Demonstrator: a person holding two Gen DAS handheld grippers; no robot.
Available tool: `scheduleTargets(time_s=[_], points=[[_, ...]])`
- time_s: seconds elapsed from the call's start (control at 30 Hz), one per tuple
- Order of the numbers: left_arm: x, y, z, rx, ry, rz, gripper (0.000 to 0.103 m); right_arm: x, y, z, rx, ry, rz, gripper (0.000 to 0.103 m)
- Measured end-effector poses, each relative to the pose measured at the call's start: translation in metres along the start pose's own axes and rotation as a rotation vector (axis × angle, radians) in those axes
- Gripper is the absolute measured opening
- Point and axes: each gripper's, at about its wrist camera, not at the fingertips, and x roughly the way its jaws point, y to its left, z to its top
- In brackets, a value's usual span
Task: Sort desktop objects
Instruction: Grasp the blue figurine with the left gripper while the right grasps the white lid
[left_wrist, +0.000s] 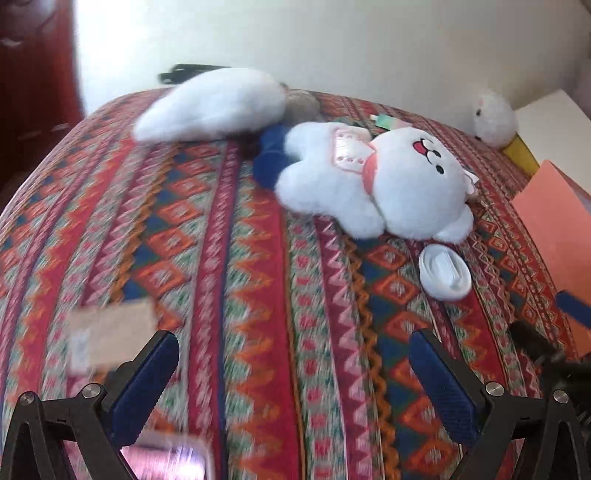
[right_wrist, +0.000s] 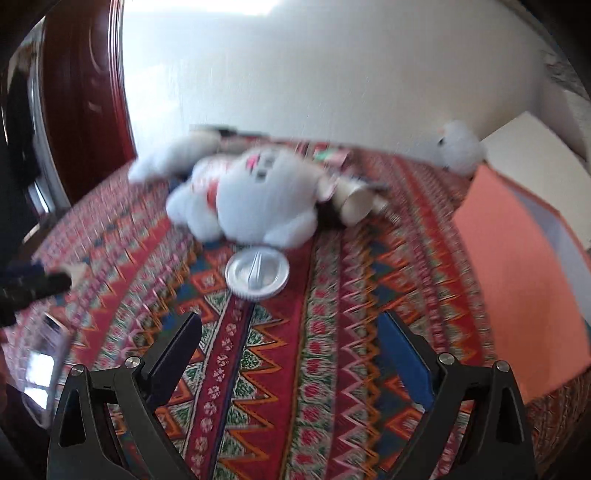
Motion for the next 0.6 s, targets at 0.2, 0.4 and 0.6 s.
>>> scheduleTargets(time_s=[0.2,0.4,0.6], points=[[0.050,-0.009,0.044,0.024,0.056,-0.067,0.102,0.057,0.002,0.010,0.000,0.070,0.021,0.097],[0.079,0.022,0.077,-0.057,0.080,-0.094,0.102,0.096,0.014,0.018,-0.024,0.126,0.052,0.095],[0.112,0.072,0.096,-0.205,0.104,-0.053,0.102,0.108,0.017,0.019,-0.054,0.169,0.079,0.064]])
